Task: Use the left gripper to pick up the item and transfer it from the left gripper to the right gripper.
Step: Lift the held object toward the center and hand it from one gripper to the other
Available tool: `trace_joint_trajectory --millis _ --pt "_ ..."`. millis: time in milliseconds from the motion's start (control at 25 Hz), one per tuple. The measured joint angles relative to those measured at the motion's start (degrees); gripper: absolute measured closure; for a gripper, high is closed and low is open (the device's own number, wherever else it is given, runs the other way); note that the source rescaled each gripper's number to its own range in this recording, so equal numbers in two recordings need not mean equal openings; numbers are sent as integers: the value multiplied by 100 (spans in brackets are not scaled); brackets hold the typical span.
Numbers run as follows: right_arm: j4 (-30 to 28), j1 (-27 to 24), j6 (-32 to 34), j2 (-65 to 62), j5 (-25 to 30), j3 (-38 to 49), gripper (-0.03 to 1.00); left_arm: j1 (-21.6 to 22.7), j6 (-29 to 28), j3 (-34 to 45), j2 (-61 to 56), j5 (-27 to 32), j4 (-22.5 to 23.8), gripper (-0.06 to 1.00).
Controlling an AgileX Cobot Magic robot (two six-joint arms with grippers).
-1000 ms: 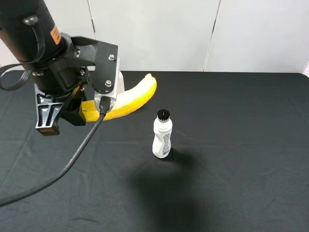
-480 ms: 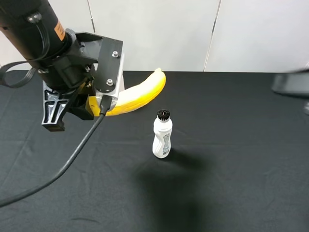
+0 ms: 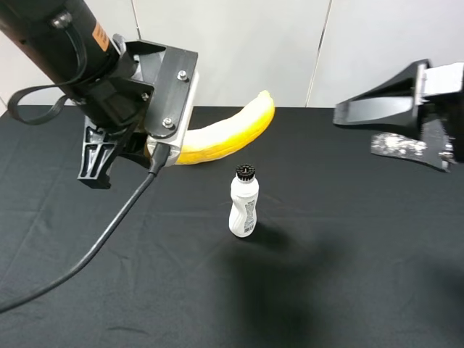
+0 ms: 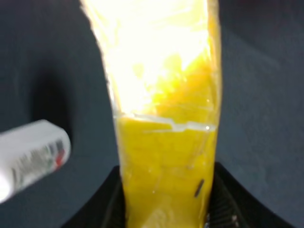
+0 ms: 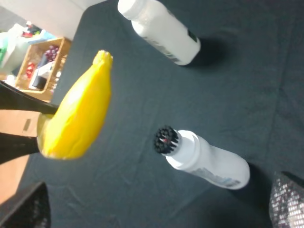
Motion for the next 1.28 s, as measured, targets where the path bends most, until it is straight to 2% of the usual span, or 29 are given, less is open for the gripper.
trace_joint_trajectory --millis 200,360,720,1040,1280 --pt "952 0 -942 651 65 -5 -3 0 257 0 186 -309 -336 94" --pt "1403 17 -1454 1059 90 -11 -3 0 376 0 379 -505 -573 94" --pt "1849 17 -2107 1769 90 -11 -3 0 655 0 675 -616 -1000 94" --pt "2359 39 -2530 2270 250 -56 -3 0 798 0 676 -823 -1068 94" --pt "2445 644 -2571 2399 168 -446 -3 0 798 0 676 -877 -1068 94"
